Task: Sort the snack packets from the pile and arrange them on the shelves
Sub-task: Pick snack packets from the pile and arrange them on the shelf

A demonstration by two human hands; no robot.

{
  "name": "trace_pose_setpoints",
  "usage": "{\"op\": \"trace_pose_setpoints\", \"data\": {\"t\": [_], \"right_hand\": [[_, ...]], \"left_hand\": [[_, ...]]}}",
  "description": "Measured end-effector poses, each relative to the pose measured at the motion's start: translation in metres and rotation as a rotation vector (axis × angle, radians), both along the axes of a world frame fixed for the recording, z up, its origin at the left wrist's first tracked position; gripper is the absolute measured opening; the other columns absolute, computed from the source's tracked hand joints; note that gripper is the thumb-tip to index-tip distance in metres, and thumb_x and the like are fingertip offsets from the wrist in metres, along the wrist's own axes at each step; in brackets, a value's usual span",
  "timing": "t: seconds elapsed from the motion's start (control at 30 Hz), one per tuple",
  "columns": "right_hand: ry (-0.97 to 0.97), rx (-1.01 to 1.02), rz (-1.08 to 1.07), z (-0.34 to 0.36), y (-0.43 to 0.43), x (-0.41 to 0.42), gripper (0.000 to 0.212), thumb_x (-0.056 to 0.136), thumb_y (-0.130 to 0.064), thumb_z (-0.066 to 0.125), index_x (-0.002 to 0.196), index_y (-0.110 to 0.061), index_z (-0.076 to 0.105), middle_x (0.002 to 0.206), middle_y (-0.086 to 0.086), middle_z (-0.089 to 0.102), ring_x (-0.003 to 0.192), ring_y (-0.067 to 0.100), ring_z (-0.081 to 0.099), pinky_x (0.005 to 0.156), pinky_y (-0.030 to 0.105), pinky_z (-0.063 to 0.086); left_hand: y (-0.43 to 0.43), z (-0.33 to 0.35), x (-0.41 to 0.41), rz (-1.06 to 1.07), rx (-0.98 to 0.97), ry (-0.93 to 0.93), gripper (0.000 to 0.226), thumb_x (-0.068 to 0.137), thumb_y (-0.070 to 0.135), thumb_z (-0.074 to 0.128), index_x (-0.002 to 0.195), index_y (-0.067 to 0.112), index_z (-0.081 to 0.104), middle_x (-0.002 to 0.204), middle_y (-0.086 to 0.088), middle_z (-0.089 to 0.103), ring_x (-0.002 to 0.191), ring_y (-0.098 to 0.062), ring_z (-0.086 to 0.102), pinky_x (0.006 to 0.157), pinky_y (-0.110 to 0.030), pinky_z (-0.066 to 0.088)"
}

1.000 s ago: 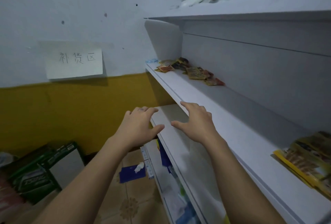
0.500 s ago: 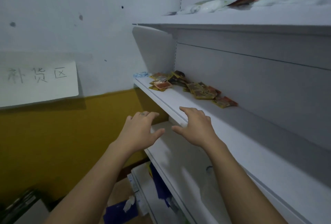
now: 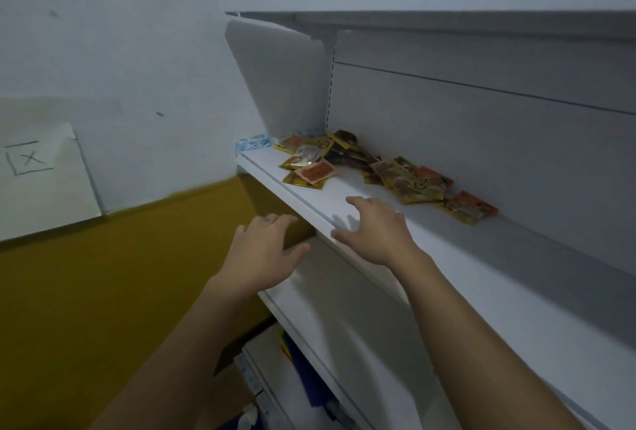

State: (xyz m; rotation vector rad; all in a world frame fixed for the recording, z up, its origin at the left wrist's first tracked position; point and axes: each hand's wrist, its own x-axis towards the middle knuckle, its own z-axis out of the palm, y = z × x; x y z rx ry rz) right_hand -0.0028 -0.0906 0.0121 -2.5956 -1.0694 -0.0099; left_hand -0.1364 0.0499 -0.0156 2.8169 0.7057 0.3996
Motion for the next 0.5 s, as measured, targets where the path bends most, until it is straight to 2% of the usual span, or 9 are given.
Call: {"op": "trace_pose_setpoints", "data": {"t": [0.27,0.4,0.5], "right_hand": [[0.067,0.009,-0.003,-0.006,0.094,0.095,0.074,0.085,-0.056,0.063,0.147,-0.024,0.038,0.146,0.006,0.046,0.13,0.029,0.045,0.103,0.044,0.042],[0.126,0.051,0.01,-0.005,0.132,0.145,0.055,0.087,-0.05,0.062,0.135,-0.025,0.051,0.131,0.002,0.059,0.12,0.026,0.053,0.097,0.042,0.046],[0.093,0.032,0.024,-0.011,0.16,0.169,0.049,0.089,-0.05,0.056,0.134,-0.031,0.053,0.131,0.002,0.058,0.119,0.025,0.052,0.098,0.043,0.045]], "left_hand": [[0.076,-0.003,0.088,0.02,0.033,0.1,0.058,0.095,0.058,0.046,0.146,0.031,0.038,0.151,-0.001,0.043,0.138,-0.021,0.036,0.109,-0.044,0.03],[0.113,0.006,0.133,0.015,0.059,0.058,0.047,0.098,0.052,0.044,0.139,0.03,0.045,0.138,-0.001,0.054,0.128,-0.022,0.045,0.102,-0.042,0.036],[0.136,0.005,0.162,0.004,0.036,0.033,0.043,0.101,0.045,0.042,0.141,0.031,0.045,0.137,-0.001,0.055,0.125,-0.022,0.048,0.101,-0.043,0.04]]}}
